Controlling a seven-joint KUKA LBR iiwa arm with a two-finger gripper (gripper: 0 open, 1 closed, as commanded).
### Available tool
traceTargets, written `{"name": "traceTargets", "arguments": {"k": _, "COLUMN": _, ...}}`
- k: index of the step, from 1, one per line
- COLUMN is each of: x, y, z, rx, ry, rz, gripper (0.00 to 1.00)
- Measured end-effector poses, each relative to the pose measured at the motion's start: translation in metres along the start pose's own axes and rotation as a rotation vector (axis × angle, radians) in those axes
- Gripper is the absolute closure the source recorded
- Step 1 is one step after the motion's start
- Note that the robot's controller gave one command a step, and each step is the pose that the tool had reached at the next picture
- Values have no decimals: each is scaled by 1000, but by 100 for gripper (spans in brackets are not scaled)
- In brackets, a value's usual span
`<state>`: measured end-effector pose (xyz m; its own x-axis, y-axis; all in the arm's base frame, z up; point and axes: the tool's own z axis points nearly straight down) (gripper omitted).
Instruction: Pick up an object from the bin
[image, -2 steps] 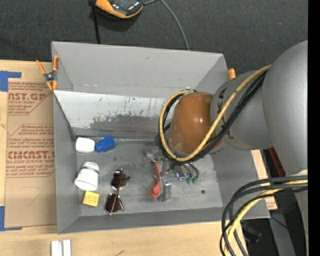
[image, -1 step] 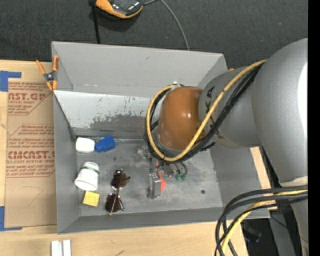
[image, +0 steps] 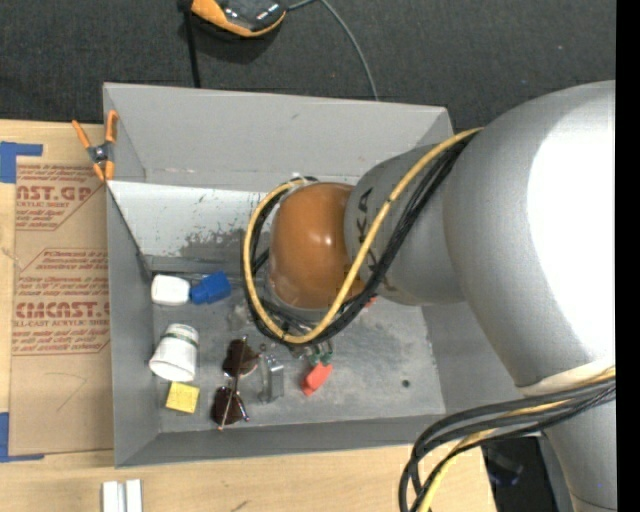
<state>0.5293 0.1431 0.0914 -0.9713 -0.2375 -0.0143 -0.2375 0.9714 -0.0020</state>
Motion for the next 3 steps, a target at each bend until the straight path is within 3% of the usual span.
{"name": "traceTargets", "arguments": {"k": 1, "x": -8, "y": 25, "z": 16, "rx": -4, "ry": 10, "rz": -5, "gripper": 0}}
{"name": "traceTargets", "arguments": {"k": 2, "x": -4, "y": 2, "z": 21, "rx": -1, "ry": -2, "rz": 375, "gripper": 100}}
{"name": "traceTargets", "arguments": {"k": 3, "x": -4, "y": 2, "z": 21, "rx": 0, "ry": -2, "rz": 376, "gripper": 100}}
